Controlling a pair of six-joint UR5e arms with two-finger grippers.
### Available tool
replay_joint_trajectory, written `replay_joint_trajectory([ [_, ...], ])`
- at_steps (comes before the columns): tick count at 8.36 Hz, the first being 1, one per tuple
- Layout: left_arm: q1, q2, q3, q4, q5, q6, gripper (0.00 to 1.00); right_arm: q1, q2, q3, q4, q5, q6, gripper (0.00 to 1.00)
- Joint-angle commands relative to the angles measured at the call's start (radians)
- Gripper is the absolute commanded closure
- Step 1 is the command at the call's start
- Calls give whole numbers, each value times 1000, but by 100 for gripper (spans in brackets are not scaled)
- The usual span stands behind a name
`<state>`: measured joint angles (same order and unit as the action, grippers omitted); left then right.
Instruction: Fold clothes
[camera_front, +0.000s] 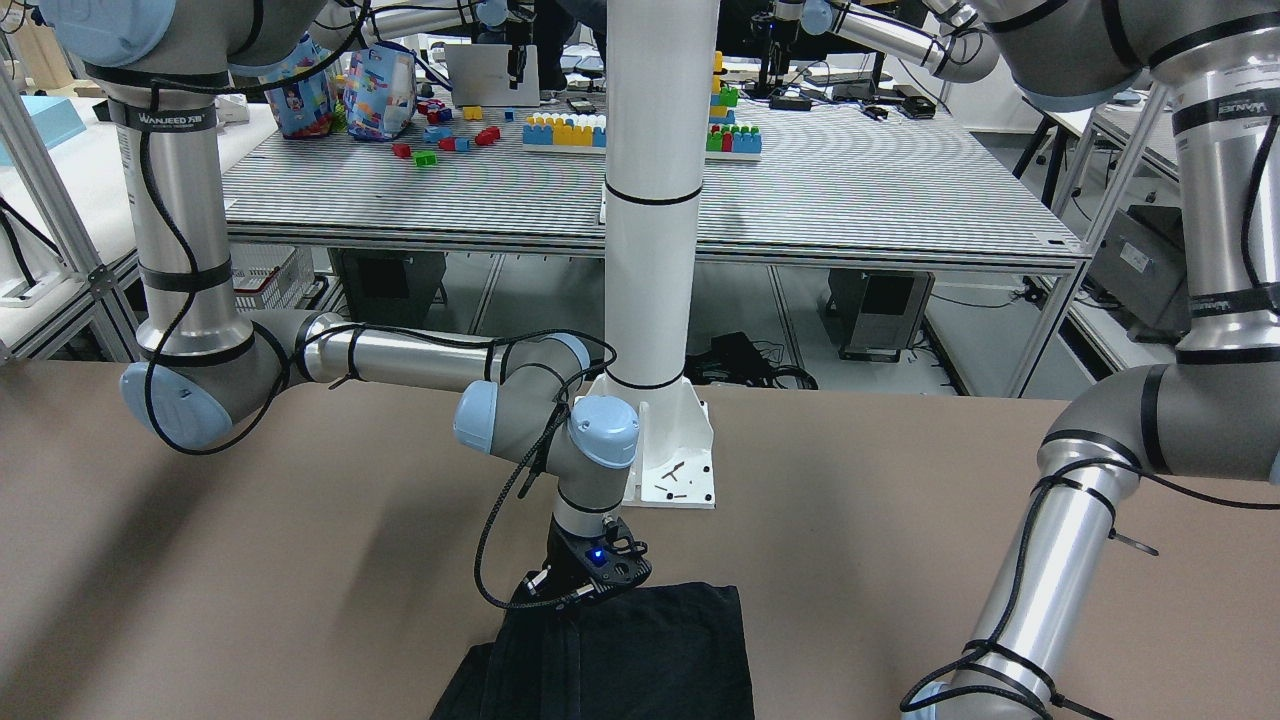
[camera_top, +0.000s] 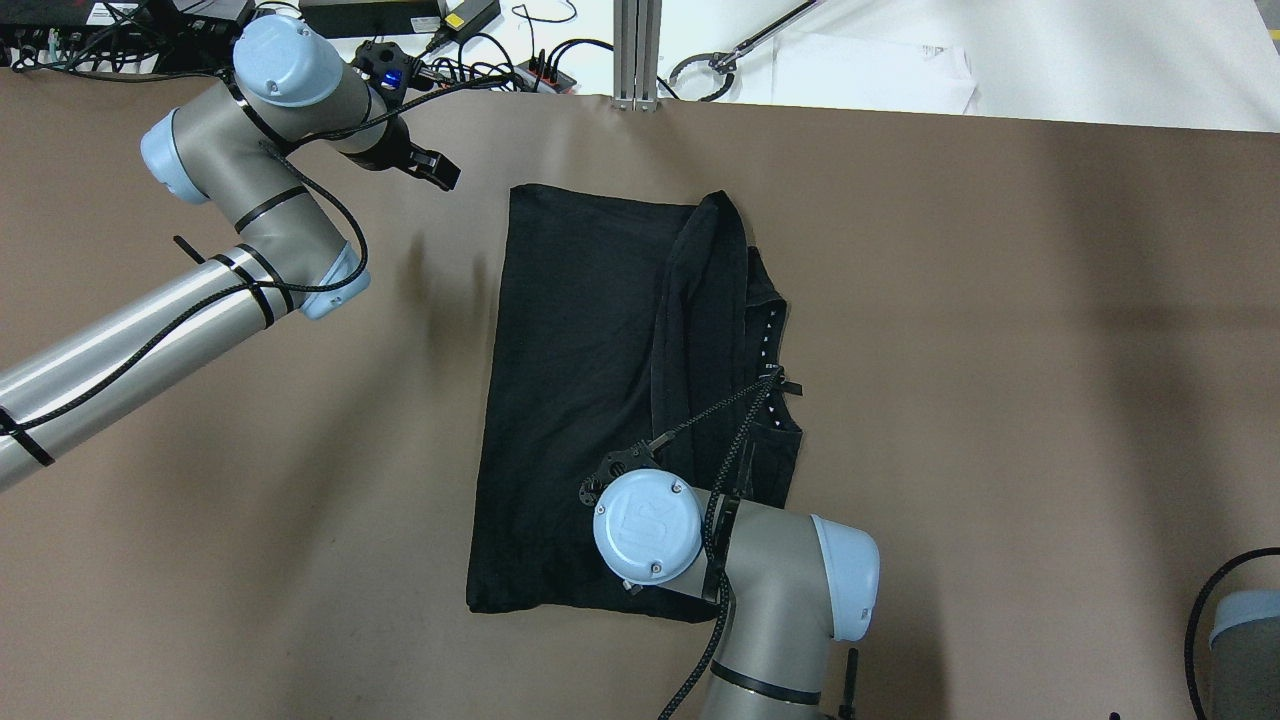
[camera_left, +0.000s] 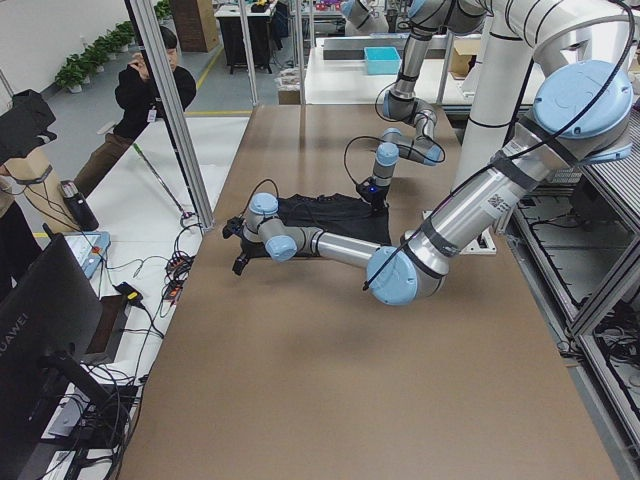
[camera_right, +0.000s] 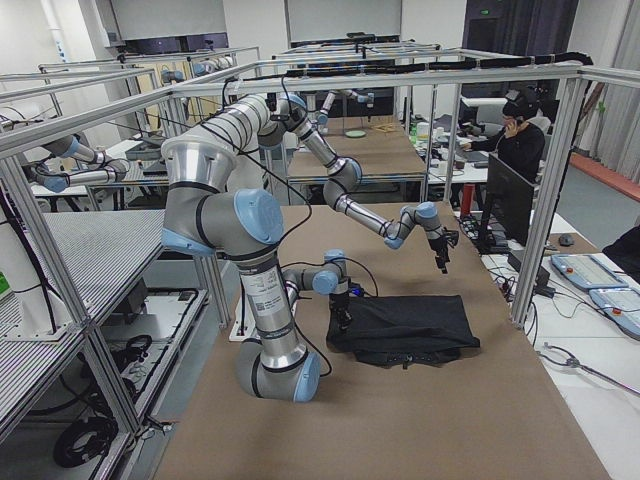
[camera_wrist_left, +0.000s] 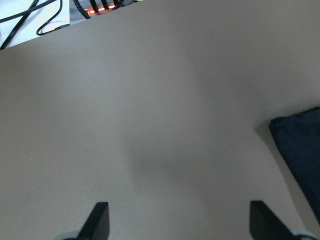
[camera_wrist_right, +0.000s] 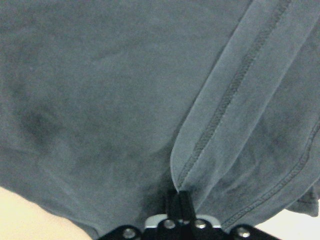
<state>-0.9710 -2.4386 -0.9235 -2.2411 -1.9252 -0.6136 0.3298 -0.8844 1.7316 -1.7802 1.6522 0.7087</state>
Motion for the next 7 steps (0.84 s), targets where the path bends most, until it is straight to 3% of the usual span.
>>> replay_joint_trajectory([
  [1,0,0,0,0,0,0,0,3,-5,22,-1,3,2,100],
  [4,0,3,-3,-2,0,-2,0,9,-198,217,-2,1,18,100],
  [6,23,9,-23,-3,0,-43,0,0,-278,256,2,1,119,100],
  [7,23,9,-23,-3,0,-46,0,-23,-277,253,4,1,230,84],
])
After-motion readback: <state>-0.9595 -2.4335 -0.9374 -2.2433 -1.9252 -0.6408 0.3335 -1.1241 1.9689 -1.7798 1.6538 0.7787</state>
